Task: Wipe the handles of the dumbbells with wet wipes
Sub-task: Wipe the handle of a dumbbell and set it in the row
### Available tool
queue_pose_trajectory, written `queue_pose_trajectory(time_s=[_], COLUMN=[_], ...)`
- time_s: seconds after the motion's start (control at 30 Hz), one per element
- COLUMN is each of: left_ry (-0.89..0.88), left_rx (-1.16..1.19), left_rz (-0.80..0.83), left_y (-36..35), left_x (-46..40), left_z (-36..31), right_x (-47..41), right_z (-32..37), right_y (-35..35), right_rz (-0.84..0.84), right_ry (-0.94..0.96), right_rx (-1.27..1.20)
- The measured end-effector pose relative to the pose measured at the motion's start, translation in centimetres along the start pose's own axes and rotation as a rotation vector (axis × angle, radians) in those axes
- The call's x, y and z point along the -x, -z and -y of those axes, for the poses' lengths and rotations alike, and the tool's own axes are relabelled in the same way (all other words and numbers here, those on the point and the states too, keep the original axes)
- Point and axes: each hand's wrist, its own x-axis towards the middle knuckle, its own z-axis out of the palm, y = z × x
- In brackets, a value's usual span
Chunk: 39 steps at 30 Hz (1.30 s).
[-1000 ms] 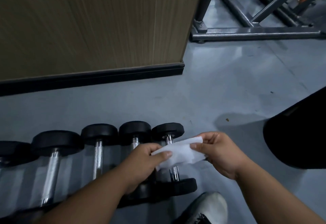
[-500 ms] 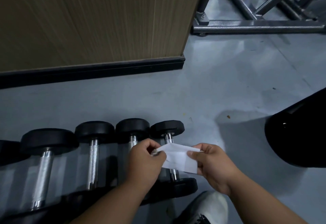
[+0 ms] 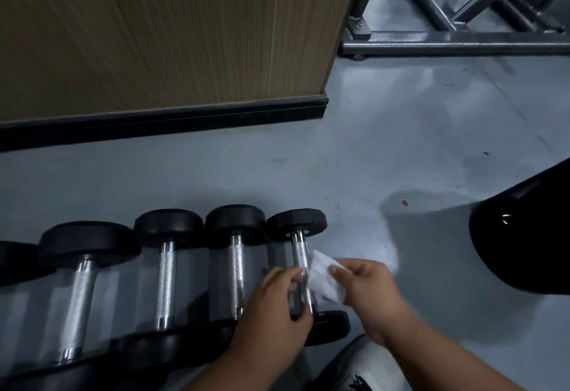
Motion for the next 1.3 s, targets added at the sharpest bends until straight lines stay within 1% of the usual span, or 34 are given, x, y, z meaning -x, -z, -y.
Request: queue_pose_trajectory(time_s=[0.03, 0.1, 0.17, 0.23, 0.33, 0.5, 0.57, 0.63, 0.77, 0.87, 0.93, 1.03, 1.13, 1.2, 1.23, 1.3], left_ry=[0.023, 0.044, 0.026, 0.017, 0.01, 0.02, 0.019, 0.018, 0.033, 0.05, 0.043, 0.051, 0.035, 0.01, -0.006, -0.033], left_rx=[-0.024, -0.061, -0.136, -0.229, -0.292, -0.239, -0.232, -0.228, -0.248, -0.199, -0.196, -0.212, -0.241, -0.261, -0.27, -0.274], left_rz=[0.047, 0.211, 0.353, 0.43, 0.454, 0.426, 0.419, 0.41, 0.414, 0.412, 0.408, 0.414, 0.424, 0.422, 0.416, 0.406], left_y=[0.3, 0.5, -0.1, -0.8, -1.3, -1.3, -1.5, -1.5, -1.4, -1.5, -1.6, -1.4, -1.3, -1.3, -1.3, -1.3], left_x=[0.2, 0.6, 1.0, 0.9, 0.5, 0.5, 0.4, 0.3, 0.5, 0.5, 0.4, 0.4, 0.4, 0.4, 0.4, 0.4], left_z=[0.3, 0.8, 1.0, 1.1, 1.5, 2.0, 2.1, 2.2, 2.4, 2.3, 2.3, 2.3, 2.3, 2.3, 2.4, 2.5], right_x=[-1.4, -3.6, -4.3, -4.6, -4.4, -2.0, -2.3, -3.8, -5.6, -4.3, -4.1, -5.6, -6.8, -6.6, -6.1, -5.3], right_z=[-0.2, 0.0, 0.5, 0.2, -1.0, -4.1, -3.9, -2.8, -1.9, -2.9, -3.4, -2.4, -1.1, -1.7, -2.5, -4.8], right_y=[0.4, 0.7, 0.0, -1.2, -2.2, -2.5, -2.9, -3.6, -4.2, -4.3, -4.2, -4.3, -4.2, -4.0, -3.8, -3.3], right_rz=[-0.098, -0.248, -0.27, -0.192, 0.058, 0.277, 0.259, 0.129, -0.14, -0.289, -0.304, -0.229, -0.147, -0.088, -0.07, -0.076], right_ry=[0.018, 0.101, 0.213, 0.315, 0.338, 0.416, 0.423, 0.375, 0.116, 0.101, 0.071, 0.036, 0.117, 0.19, 0.276, 0.534], right_rx=[0.056, 0.193, 0.289, 0.413, 0.647, 0.878, 0.867, 0.768, 0.448, 0.37, 0.294, 0.29, 0.438, 0.578, 0.668, 0.842])
